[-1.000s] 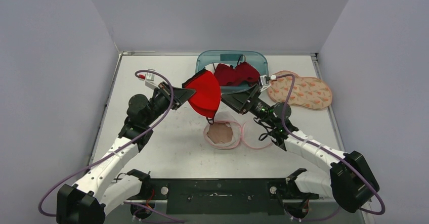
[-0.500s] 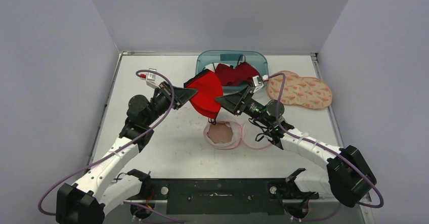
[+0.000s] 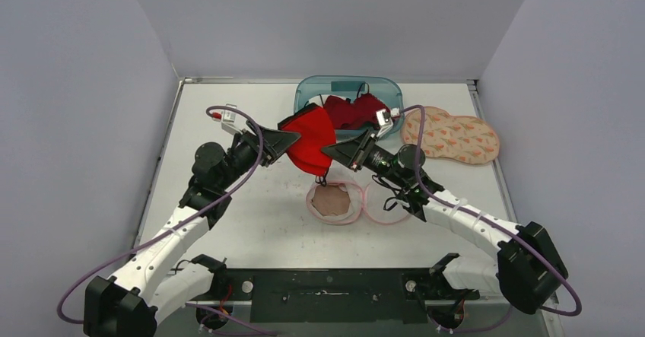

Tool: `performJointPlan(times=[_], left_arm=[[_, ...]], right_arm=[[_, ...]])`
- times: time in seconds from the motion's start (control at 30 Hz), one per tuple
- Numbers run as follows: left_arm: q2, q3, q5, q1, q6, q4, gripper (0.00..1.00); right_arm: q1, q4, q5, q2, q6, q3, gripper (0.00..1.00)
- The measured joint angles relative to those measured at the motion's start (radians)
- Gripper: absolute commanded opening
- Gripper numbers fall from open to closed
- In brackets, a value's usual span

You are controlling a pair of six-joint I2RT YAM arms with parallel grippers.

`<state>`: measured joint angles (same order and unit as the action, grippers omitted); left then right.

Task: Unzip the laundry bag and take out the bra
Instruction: Place the bra in the bin.

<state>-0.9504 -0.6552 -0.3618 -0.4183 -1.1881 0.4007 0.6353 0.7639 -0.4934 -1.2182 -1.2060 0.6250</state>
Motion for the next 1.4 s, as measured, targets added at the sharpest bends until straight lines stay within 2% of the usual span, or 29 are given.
performJointPlan(times=[0.07, 0.13, 0.3, 0.53, 0.7, 0.73, 1.0, 1.4], left_arm=[[0.01, -0.004, 0.013, -0.001, 0.015, -0.047, 0.8], [0.027, -0.016, 0.038, -0.001, 0.04, -0.118, 0.98], [0.117, -0.06, 0.154, -0.001, 0.133, -0.346, 0.96], [0.218, -0.055, 0.296, 0.001, 0.206, -0.576, 1.0], [0.293, 0.045, 0.311, 0.001, 0.196, -0.611, 1.0], [0.306, 0.064, 0.311, 0.001, 0.192, -0.616, 0.96], [0.355, 0.143, 0.312, 0.001, 0.171, -0.637, 0.95], [0.354, 0.2, 0.314, 0.001, 0.167, -0.625, 0.95]], right_arm=[[-0.003, -0.1, 0.008, 0.021, 0.061, 0.045, 0.05], [-0.016, -0.208, 0.022, 0.046, 0.128, 0.106, 0.05], [-0.119, -0.448, 0.109, 0.079, 0.313, 0.339, 0.05], [-0.217, -0.534, 0.253, 0.0, 0.424, 0.468, 0.05], [-0.283, -0.544, 0.308, -0.169, 0.446, 0.513, 0.05], [-0.293, -0.549, 0.311, -0.202, 0.449, 0.527, 0.05], [-0.373, -0.565, 0.296, -0.479, 0.478, 0.653, 0.05], [-0.433, -0.545, 0.248, -0.664, 0.486, 0.67, 0.05]])
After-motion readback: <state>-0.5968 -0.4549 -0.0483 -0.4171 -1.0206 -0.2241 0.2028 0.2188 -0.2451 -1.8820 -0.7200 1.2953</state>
